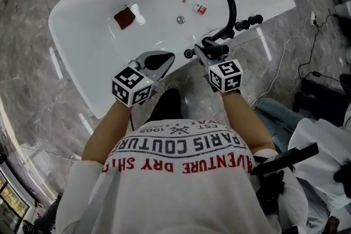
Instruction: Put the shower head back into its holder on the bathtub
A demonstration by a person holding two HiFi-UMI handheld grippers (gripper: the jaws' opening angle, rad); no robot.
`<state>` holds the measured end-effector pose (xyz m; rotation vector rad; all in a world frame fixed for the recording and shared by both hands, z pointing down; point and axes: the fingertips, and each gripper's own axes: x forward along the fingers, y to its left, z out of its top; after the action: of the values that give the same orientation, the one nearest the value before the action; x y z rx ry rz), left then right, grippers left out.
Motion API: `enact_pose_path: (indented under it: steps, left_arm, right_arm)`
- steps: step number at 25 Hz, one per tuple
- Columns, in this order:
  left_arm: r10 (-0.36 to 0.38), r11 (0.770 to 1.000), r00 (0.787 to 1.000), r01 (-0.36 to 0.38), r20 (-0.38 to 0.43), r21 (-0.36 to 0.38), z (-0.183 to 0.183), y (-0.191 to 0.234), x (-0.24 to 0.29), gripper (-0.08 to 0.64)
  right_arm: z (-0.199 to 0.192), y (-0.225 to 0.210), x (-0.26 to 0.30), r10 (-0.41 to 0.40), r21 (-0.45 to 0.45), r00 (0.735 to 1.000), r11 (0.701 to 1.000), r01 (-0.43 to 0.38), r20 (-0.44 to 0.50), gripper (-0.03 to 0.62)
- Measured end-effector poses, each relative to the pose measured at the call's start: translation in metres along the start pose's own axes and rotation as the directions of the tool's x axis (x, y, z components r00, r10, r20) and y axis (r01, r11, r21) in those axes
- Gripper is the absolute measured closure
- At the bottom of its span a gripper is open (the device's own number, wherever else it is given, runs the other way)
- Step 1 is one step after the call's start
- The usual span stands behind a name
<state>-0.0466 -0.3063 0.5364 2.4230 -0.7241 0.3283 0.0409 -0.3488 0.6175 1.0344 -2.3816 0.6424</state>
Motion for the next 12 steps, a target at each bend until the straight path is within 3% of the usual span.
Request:
enact_pose_path:
  steps: [12]
  left_arm:
    - [0.020,0.999,1.000,-0.020,-0.012,-0.027,-0.018,0.007,-0.006,0.558]
  right_arm:
    - [-0.050,-0.003,0.030,-0.024,-0.047,0.992,0.999,0.018,-0.127,0.468]
